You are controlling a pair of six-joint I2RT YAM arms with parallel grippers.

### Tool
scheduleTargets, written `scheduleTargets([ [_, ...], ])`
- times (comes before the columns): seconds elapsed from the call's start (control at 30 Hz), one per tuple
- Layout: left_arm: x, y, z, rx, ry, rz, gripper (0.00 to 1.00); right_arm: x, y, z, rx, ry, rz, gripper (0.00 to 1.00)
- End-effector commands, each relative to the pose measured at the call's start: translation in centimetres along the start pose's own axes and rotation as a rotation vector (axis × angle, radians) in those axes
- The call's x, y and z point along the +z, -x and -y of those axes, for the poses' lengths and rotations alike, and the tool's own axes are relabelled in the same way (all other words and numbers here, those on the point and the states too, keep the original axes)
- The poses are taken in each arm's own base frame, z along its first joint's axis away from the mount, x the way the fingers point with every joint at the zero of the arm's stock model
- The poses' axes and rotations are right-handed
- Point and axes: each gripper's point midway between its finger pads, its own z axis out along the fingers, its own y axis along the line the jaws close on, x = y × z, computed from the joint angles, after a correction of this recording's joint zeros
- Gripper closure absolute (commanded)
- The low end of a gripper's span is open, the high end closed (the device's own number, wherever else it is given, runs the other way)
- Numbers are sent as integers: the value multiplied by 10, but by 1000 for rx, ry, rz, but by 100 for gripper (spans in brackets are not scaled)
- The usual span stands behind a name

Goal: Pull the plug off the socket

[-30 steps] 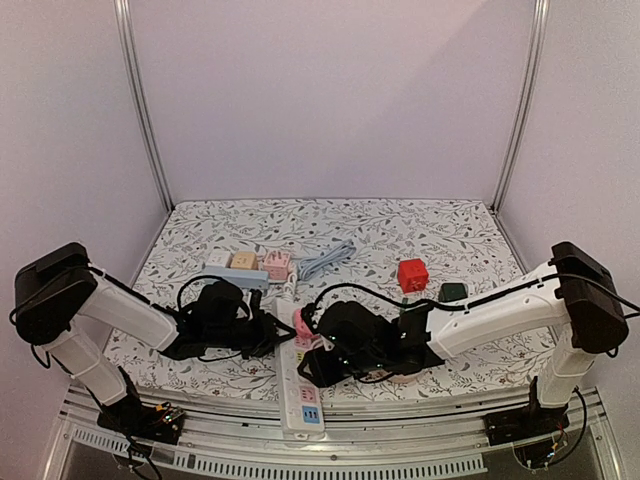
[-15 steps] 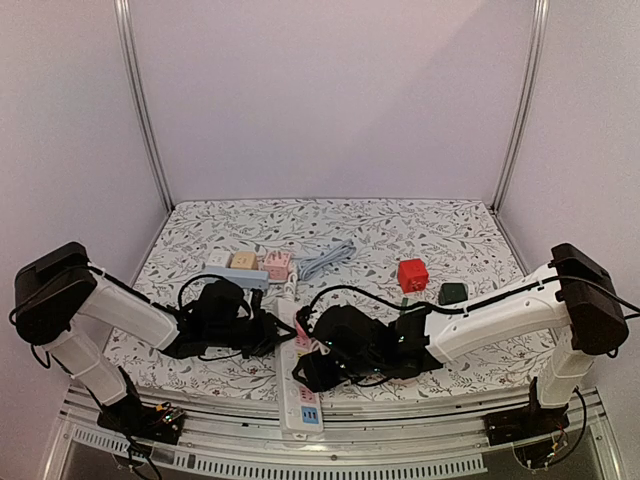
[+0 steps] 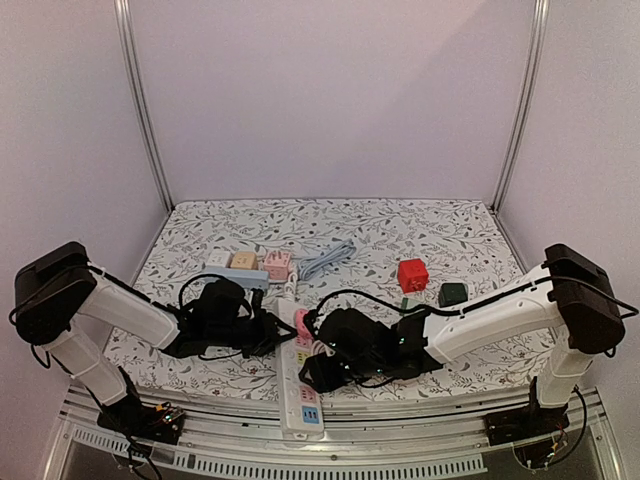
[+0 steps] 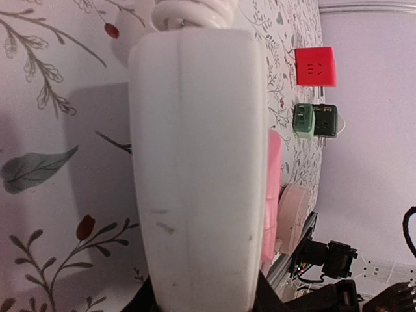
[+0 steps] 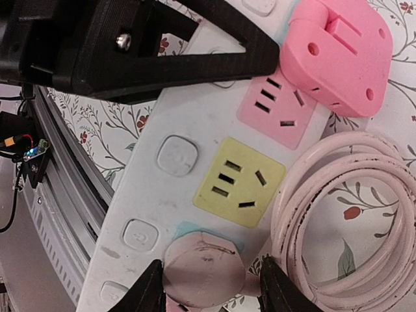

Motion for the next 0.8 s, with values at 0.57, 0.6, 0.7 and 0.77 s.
scheduleTargets([
  [0.57, 2, -1, -6, 109, 41, -12, 76, 29, -47, 39, -208, -155, -156, 87],
  [0.6, 3, -2, -5, 115, 38, -15, 76, 29, -47, 42, -201, -166, -154, 92],
  [0.7, 3, -3, -2, 143, 25, -22, 76, 30, -48, 43, -160, -145, -147, 100],
  [0.77, 2, -3, 1, 169, 12, -24, 76, 31, -46, 41, -109, -77, -142, 100],
])
